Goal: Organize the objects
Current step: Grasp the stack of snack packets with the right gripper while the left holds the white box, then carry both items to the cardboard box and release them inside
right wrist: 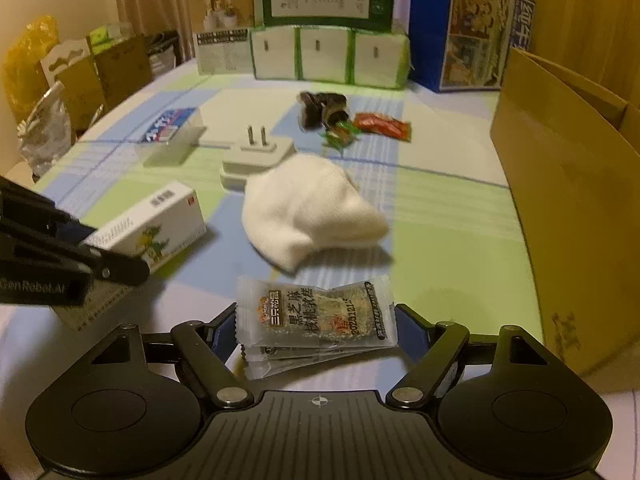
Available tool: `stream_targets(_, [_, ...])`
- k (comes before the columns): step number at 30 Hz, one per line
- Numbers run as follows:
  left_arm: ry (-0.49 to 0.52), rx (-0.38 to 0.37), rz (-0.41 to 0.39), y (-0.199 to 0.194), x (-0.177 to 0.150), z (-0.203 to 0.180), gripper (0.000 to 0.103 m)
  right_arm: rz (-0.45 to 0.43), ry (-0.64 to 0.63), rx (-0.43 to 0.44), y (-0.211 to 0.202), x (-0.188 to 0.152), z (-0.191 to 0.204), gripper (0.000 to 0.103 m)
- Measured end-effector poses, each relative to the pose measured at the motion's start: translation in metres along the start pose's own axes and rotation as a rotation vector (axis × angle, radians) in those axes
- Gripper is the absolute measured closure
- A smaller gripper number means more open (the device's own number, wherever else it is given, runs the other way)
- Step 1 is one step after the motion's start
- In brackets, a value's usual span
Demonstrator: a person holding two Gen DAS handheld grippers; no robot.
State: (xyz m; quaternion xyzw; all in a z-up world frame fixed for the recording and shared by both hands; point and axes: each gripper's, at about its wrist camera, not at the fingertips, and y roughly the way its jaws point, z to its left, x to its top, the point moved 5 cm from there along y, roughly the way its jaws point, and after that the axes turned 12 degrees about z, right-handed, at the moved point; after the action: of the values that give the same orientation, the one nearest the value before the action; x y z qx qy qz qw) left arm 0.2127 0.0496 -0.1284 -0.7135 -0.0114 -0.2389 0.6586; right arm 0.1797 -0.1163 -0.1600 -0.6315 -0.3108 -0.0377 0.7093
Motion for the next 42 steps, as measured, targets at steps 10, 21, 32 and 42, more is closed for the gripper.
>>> stream_targets(10, [0.012,-0.017,0.01,0.003,-0.006,-0.016,0.082,-0.009,-0.032,-0.002,-0.002,-0.008,-0.008,0.011])
stream_targets(21, [0.002,-0.018,0.012,0.005,-0.007,-0.017,0.082,0.019,-0.026,0.022,0.0,-0.014,-0.012,0.023])
stream_targets(32, [-0.036,-0.021,0.001,-0.008,-0.008,-0.023,0.082,-0.02,0.019,0.023,-0.023,-0.009,-0.019,0.025])
stream_targets(42, [-0.085,-0.02,-0.037,-0.043,-0.003,-0.052,0.082,-0.074,0.045,-0.004,-0.071,-0.006,-0.031,0.025])
